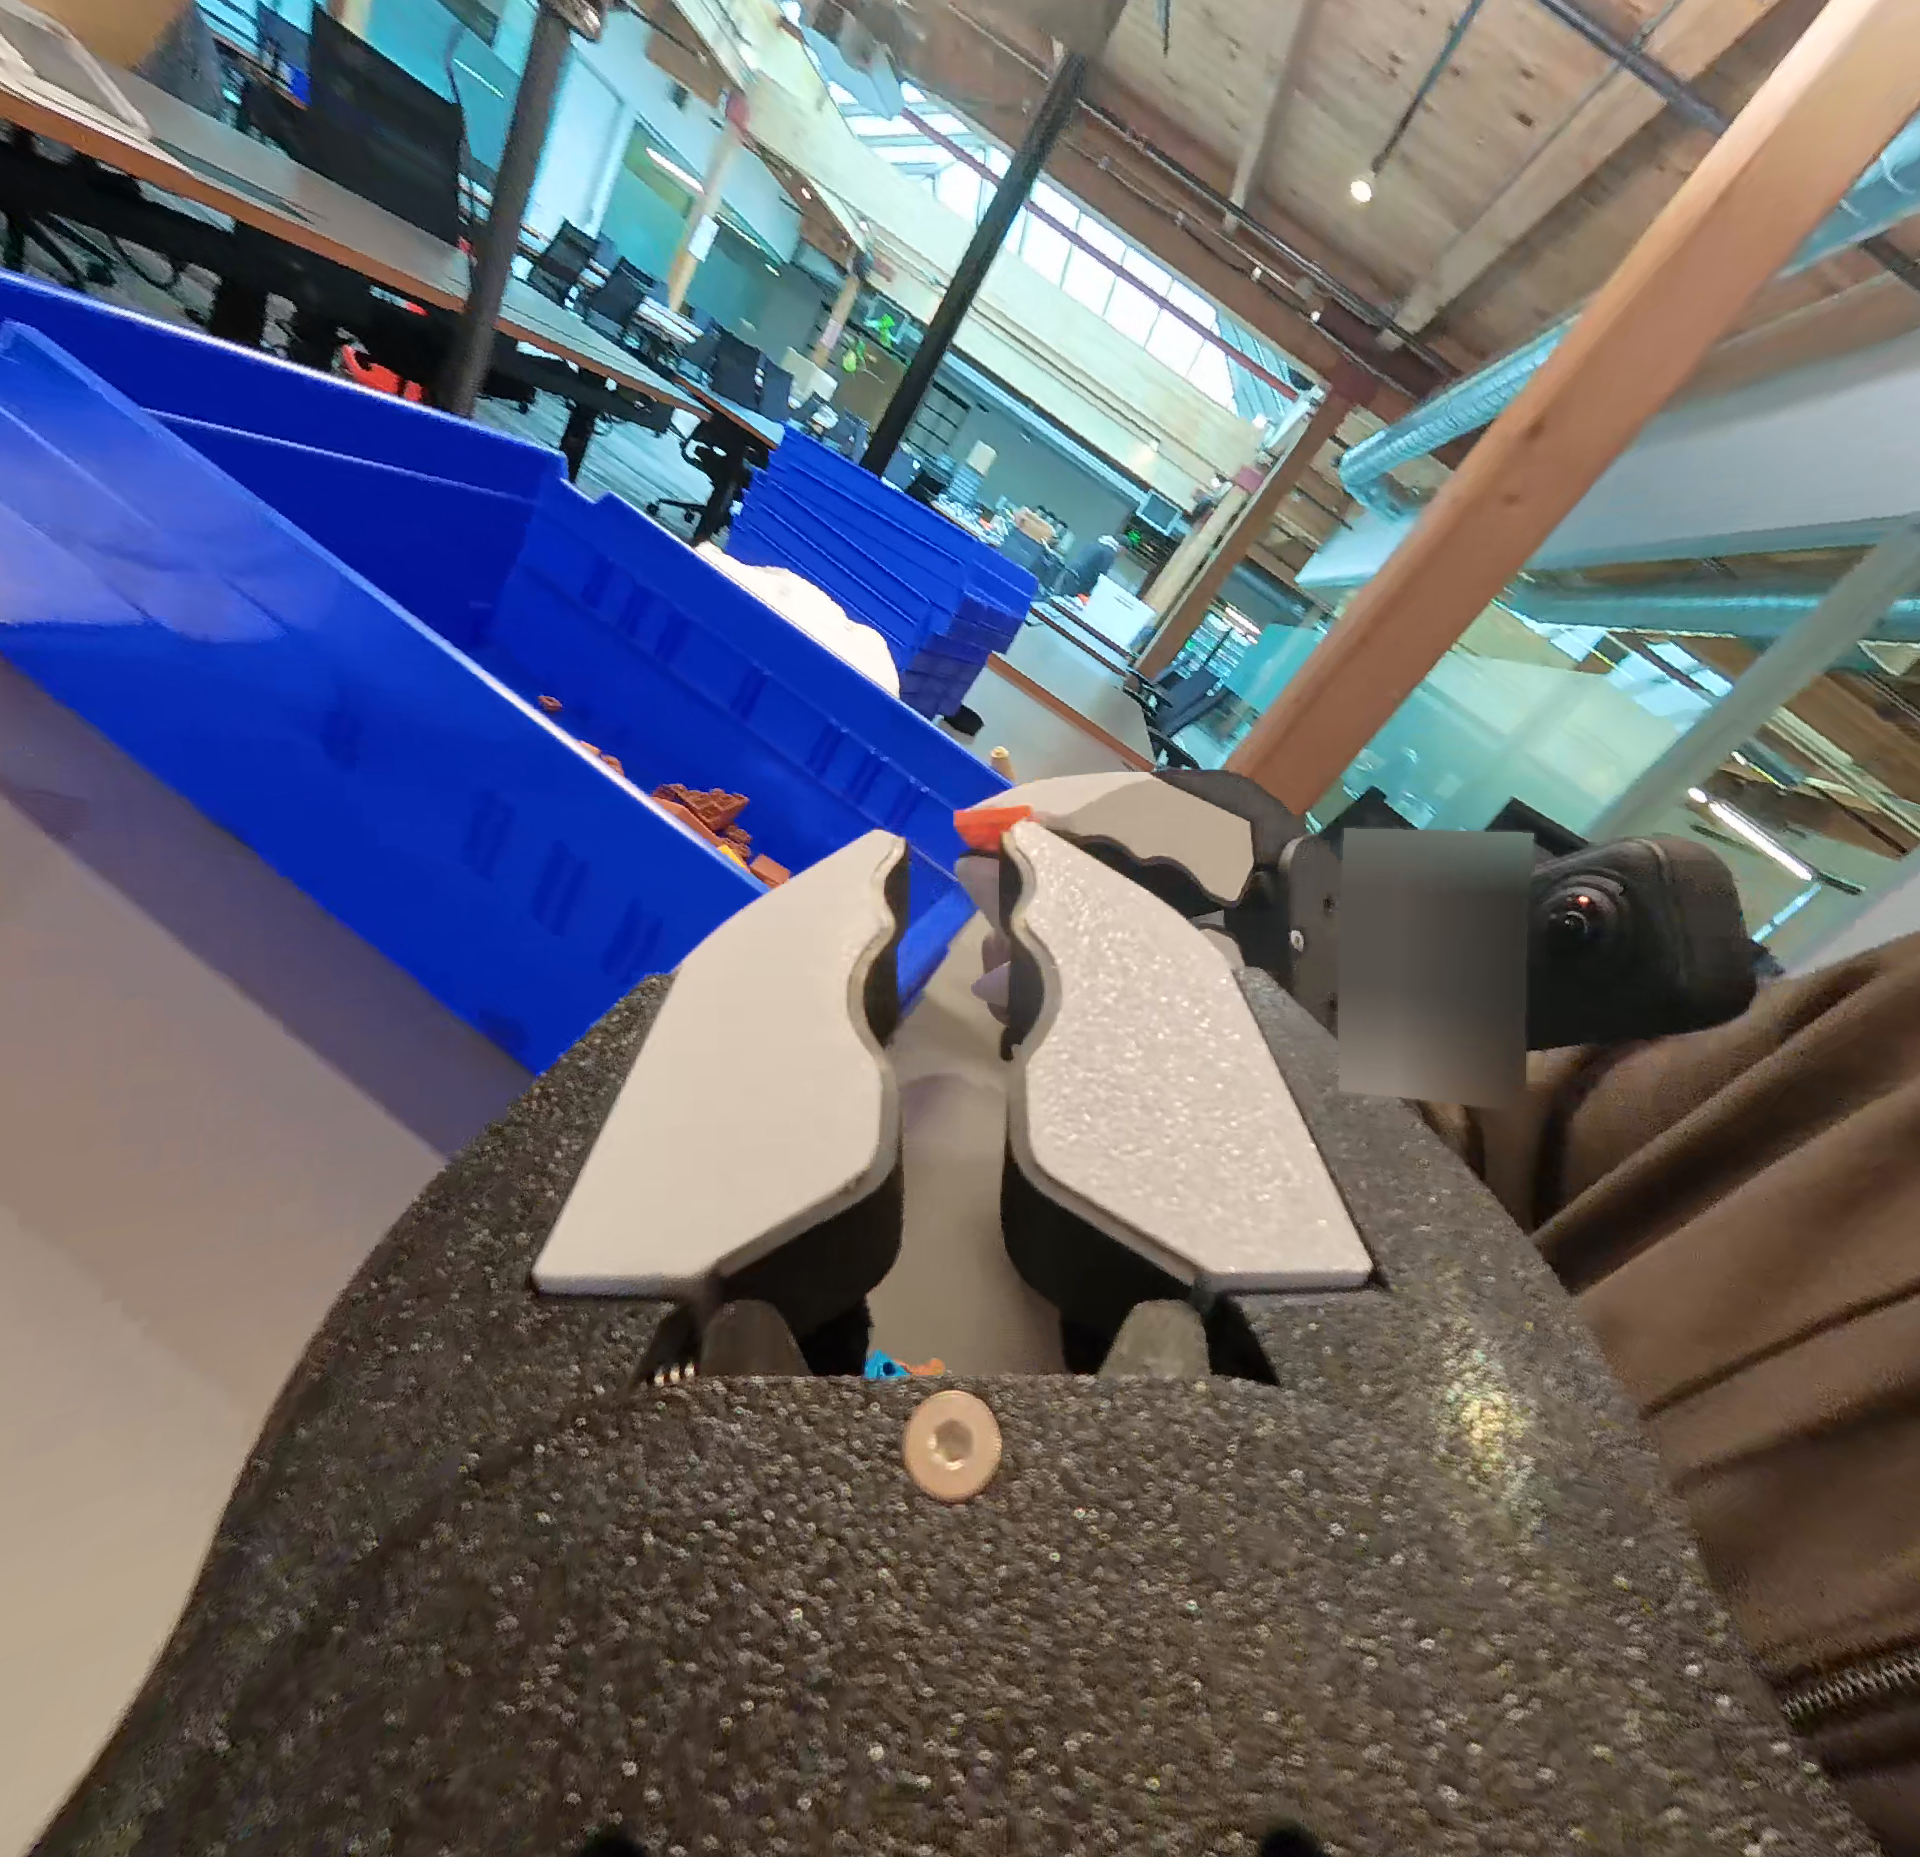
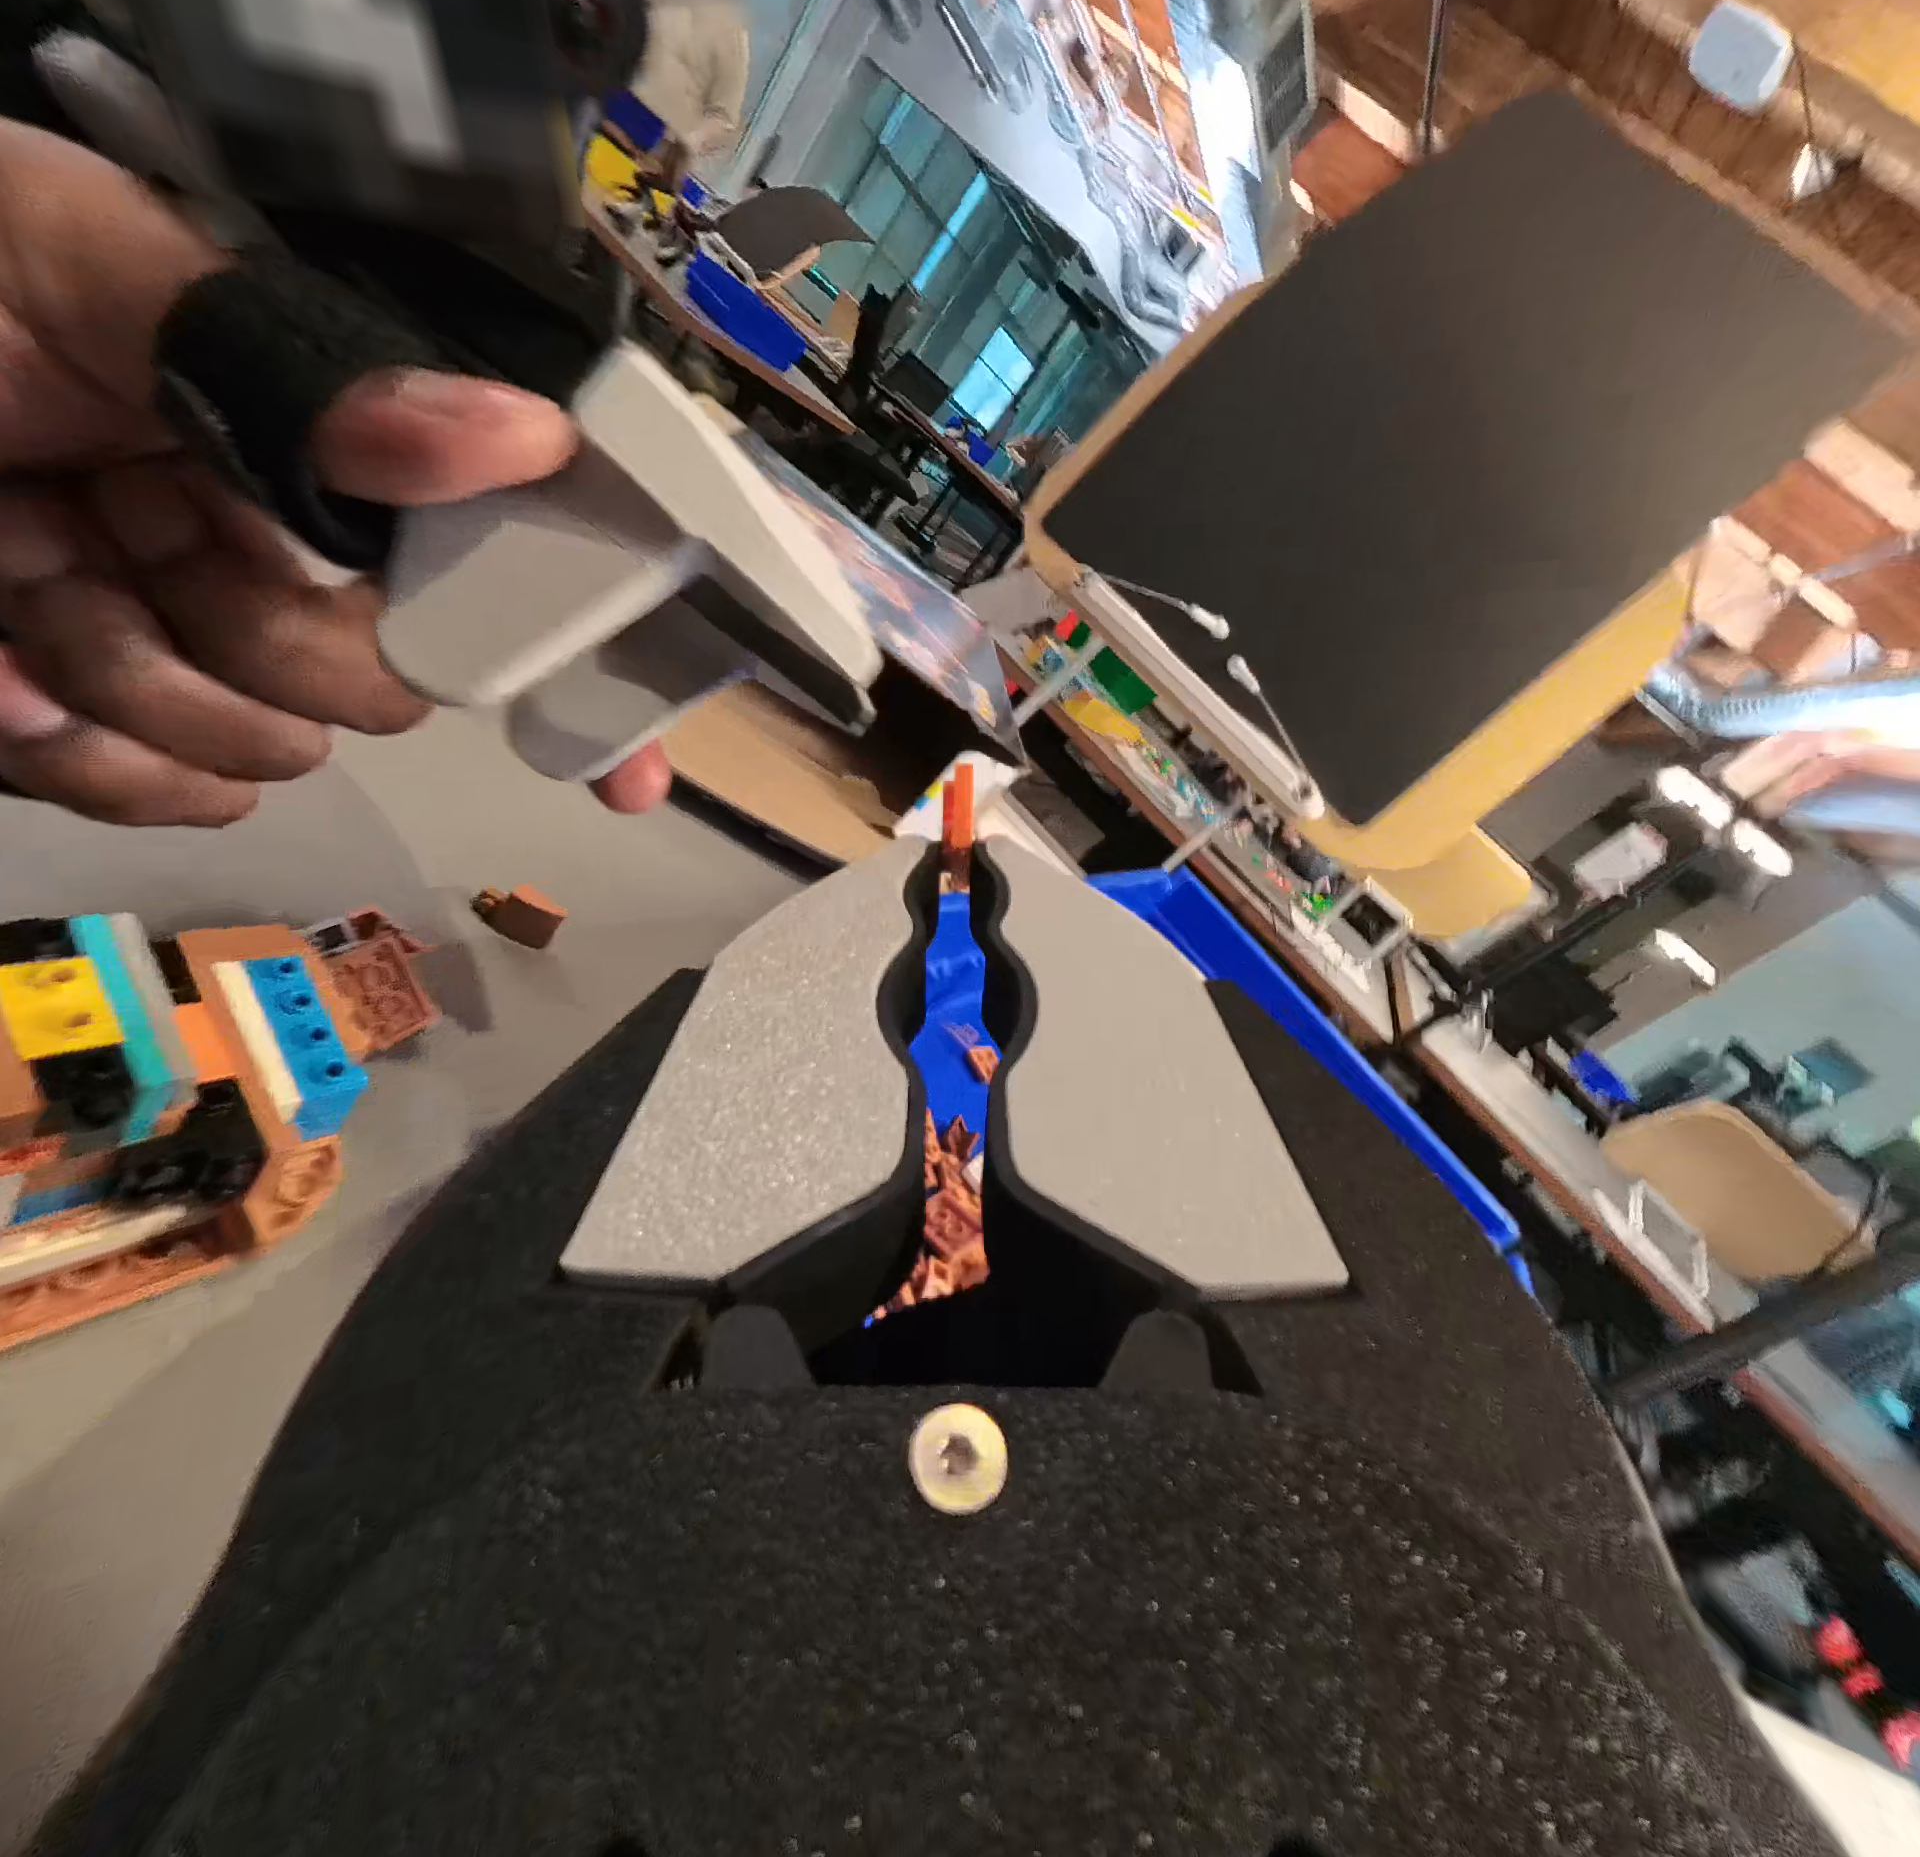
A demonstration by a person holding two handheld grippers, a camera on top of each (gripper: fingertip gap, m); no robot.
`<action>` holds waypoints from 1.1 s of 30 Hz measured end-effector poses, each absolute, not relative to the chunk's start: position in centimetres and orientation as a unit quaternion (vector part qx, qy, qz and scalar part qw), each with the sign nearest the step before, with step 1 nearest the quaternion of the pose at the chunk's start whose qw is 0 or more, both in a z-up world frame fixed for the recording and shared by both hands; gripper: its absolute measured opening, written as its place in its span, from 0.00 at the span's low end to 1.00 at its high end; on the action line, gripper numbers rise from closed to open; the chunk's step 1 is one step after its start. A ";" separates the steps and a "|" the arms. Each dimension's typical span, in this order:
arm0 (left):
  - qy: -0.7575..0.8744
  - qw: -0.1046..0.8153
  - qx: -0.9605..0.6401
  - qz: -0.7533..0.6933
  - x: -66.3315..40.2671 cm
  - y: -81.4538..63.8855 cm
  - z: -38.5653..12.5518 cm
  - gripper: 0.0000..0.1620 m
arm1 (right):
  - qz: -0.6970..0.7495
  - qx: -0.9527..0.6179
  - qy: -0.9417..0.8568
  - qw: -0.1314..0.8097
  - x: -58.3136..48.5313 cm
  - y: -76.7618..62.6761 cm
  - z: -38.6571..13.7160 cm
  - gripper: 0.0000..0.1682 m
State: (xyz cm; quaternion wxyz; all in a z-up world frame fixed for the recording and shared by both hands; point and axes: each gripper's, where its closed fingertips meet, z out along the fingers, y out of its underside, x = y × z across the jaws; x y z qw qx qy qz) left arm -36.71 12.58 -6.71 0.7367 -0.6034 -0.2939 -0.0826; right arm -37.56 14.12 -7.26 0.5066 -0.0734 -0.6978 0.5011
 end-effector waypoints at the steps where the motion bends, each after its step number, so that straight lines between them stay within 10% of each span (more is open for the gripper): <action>1: -0.298 0.739 -0.599 -0.079 -36.9 12.3 -6.6 0.11 | 0.498 -0.102 -0.697 0.506 -38.3 14.9 -7.2 0.02; 7: -0.305 0.708 -0.637 -0.018 -38.3 10.4 -6.8 0.13 | 0.459 -0.295 -0.724 0.423 -42.9 19.8 -10.2 0.22; 21: -0.231 0.345 -0.907 0.076 -38.2 4.8 -20.1 0.16 | 0.498 -0.103 -0.744 0.434 -37.5 13.1 -9.5 0.16; 33: -0.146 0.443 -0.877 0.117 -37.9 7.7 -17.3 0.04 | 0.521 -0.062 -0.744 0.413 -36.3 12.3 -9.5 0.15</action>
